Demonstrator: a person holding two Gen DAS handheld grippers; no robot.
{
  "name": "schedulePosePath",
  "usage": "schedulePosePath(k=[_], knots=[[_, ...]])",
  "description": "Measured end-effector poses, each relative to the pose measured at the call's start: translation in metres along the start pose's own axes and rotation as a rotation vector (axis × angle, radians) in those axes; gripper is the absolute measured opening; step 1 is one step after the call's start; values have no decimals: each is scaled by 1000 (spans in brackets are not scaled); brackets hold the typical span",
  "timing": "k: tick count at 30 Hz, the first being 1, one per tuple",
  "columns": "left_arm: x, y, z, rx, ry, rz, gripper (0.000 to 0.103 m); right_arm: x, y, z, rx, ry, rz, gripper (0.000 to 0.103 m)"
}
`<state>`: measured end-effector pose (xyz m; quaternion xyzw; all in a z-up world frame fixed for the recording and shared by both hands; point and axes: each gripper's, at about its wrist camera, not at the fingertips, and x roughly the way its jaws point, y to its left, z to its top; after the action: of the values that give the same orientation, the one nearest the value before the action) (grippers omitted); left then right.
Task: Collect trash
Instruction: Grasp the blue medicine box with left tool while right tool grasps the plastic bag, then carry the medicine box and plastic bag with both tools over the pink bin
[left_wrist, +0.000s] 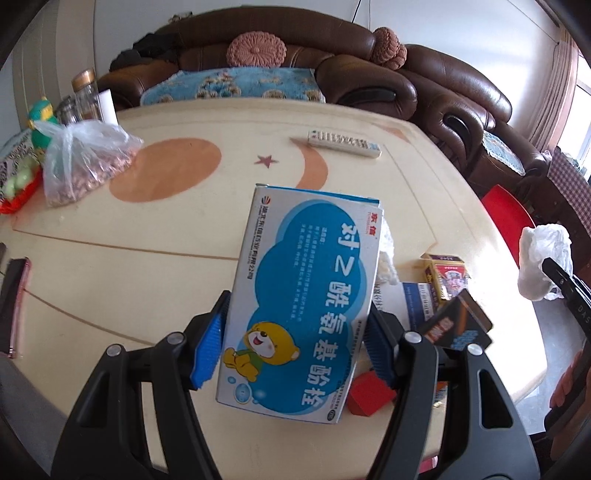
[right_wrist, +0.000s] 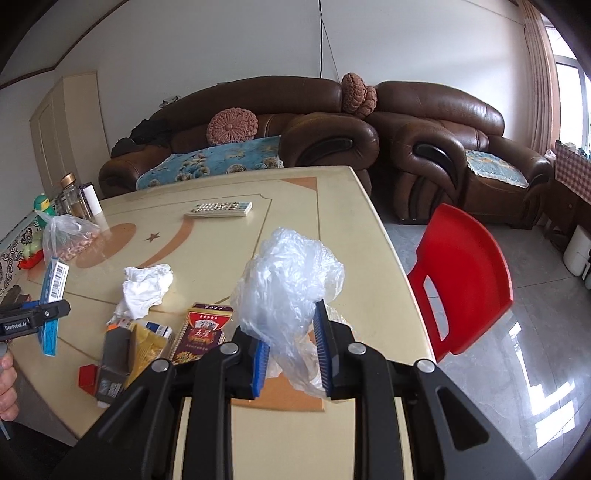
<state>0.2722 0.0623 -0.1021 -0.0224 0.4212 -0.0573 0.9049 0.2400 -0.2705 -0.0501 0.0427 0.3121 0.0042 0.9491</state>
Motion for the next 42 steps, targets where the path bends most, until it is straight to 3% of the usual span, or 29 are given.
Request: schedulePosePath(k=[8, 27, 42], knots=[[-42, -13, -10, -6, -31, -25, 65, -46, 15, -1, -9, -26, -30, 23], [-164, -31, -42, 12, -146, -20, 65, -173, 54, -14, -75, -106, 23, 23], [-212, -54, -83, 76, -165, -44, 65, -241, 65, -47, -121, -106, 44, 23]])
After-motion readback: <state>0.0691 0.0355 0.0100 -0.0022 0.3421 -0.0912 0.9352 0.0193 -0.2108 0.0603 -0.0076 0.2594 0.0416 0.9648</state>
